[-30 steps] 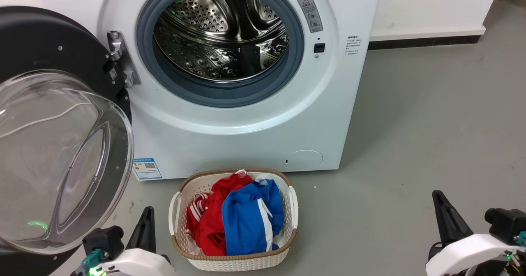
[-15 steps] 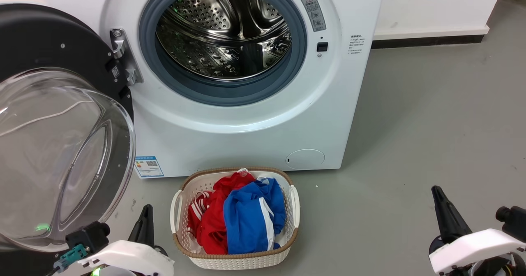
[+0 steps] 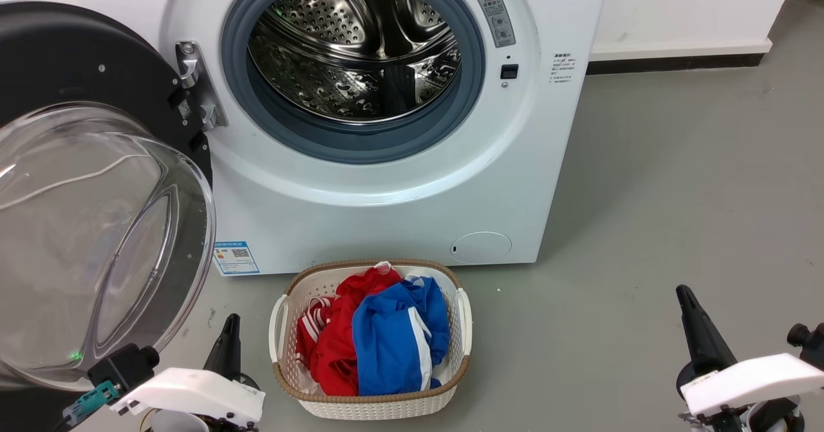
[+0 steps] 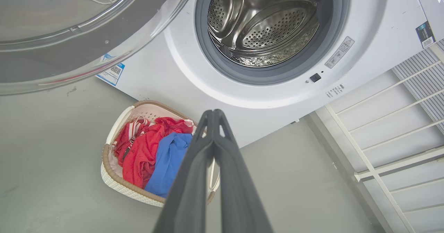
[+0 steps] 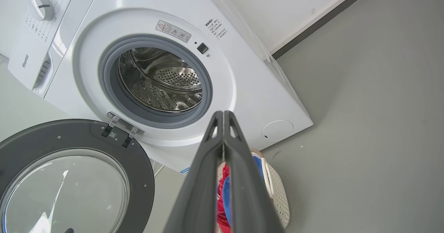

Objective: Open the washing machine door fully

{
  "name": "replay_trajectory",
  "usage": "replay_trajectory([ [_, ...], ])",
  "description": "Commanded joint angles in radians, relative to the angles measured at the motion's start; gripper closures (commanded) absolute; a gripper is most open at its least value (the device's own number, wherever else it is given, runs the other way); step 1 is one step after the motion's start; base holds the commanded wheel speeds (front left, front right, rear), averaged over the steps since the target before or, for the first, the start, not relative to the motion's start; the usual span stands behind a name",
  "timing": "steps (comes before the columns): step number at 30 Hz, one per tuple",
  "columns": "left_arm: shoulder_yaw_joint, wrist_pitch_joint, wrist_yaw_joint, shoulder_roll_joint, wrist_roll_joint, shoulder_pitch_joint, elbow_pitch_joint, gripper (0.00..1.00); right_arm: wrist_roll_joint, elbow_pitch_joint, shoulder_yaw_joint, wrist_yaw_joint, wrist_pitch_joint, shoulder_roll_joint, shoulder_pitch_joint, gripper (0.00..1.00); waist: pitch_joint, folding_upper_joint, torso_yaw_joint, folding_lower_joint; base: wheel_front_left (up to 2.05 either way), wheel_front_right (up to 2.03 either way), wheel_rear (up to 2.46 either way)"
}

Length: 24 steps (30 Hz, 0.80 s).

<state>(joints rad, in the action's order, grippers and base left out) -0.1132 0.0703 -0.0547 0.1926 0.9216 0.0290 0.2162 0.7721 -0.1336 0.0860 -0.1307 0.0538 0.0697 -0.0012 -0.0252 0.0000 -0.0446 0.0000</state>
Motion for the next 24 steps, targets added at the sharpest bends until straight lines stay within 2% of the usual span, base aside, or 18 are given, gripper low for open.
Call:
replay_trajectory([
  [1,0.014,-0.006,0.01,0.0,0.027,0.032,-0.009,1.0,0.033,0.006,0.003,0.0,0.003,0.001,-0.031,1.0,0.0,0.0,0.001,0.0,0.0,0.0,0.0],
  [24,0.089,-0.068,0.072,-0.049,0.256,0.052,0.003,1.0,0.311,-0.034,0.012,0.0,0.024,-0.007,-0.061,1.0,0.008,0.0,0.012,0.0,0.0,0.0,0.0],
])
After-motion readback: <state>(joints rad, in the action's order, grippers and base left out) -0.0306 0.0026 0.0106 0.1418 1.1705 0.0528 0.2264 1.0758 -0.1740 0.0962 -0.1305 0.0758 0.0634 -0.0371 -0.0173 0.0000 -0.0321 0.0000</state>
